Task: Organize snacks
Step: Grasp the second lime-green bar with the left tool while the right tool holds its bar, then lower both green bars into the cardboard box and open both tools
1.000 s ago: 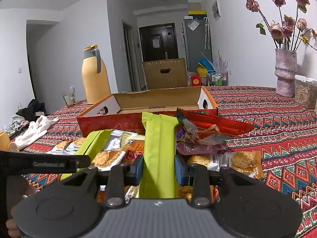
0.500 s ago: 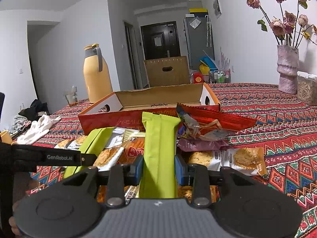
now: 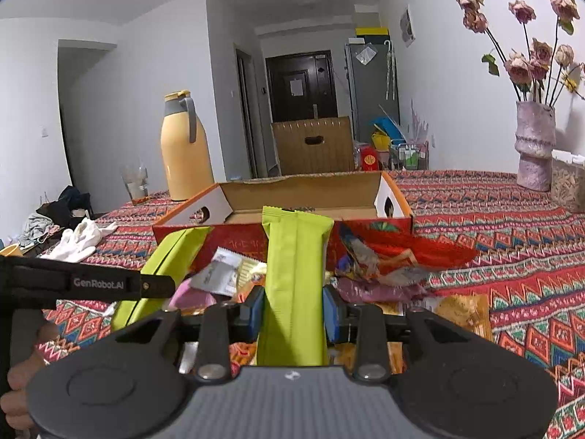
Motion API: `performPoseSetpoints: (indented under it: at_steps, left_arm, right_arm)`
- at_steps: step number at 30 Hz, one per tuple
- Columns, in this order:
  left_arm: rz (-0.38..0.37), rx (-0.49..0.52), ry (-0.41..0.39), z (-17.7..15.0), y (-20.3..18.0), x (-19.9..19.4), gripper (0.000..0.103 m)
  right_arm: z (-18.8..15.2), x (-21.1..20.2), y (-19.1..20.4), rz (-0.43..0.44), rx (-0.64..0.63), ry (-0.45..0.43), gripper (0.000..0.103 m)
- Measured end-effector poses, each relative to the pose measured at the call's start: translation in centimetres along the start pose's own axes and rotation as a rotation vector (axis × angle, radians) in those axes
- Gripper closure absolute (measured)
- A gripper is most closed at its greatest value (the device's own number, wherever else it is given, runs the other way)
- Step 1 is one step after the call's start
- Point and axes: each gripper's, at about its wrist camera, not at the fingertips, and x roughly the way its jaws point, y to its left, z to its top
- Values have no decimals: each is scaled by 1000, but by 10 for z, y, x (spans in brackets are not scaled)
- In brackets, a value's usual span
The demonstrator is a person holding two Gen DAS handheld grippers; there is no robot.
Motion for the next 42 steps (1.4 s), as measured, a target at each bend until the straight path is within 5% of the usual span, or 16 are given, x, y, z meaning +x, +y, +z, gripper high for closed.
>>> performPoseSetpoints:
  at_steps: [8,21,31,42]
  left_arm:
    - [13,27,-70,35,-8,-10,67]
    - [49,15,-124,118,-14,9,67]
    - [77,-16,-87,167,-15,61,67]
    - [112,-57,58,164,-5,143,67]
  right_arm:
    - [32,4,5,12,-17,-62,71]
    - [133,44,-21,0,-2,-62,71]
    - [180,121,-46,-37,-5,93,71]
    - [170,212,-50,-65,-70,324,71]
